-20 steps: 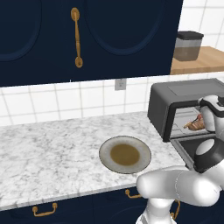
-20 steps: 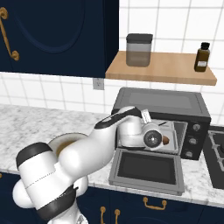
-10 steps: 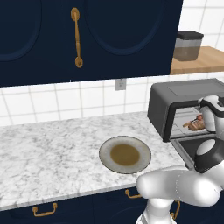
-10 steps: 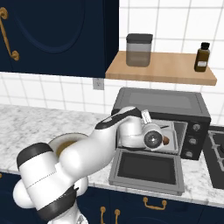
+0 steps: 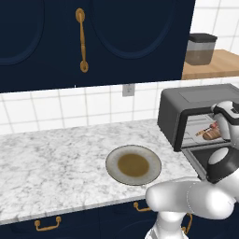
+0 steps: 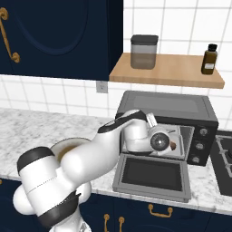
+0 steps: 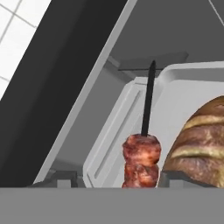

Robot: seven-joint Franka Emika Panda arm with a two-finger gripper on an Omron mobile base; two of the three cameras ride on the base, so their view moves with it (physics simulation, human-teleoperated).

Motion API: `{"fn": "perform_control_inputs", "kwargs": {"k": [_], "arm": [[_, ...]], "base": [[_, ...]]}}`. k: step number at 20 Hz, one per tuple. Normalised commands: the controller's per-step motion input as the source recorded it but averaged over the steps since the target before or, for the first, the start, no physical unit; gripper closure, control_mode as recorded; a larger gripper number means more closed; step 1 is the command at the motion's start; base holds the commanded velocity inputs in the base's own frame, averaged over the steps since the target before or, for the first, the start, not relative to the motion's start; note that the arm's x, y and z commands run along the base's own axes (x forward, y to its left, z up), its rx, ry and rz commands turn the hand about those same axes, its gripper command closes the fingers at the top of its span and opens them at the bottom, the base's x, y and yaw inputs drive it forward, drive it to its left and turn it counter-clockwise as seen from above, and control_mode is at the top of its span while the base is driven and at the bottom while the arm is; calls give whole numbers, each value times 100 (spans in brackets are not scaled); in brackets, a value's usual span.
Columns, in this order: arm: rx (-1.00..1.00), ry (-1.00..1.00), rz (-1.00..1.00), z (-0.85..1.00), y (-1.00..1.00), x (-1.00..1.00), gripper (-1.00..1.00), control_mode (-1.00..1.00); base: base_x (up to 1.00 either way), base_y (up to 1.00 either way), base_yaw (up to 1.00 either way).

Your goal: Pick up the kebab skewer and baguette bread, and place them inside the toaster oven. Close the toaster oven door and start by setting the timer.

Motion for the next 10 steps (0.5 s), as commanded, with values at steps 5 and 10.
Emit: {"fn": "perform_control_inputs", "kwargs": {"k": [5,10], "arm": [[0,0,0,32,0,0,-100,-100],[0,0,0,43,-1,0,-100,-100]], "base": [[0,0,0],[0,0,0]]}}
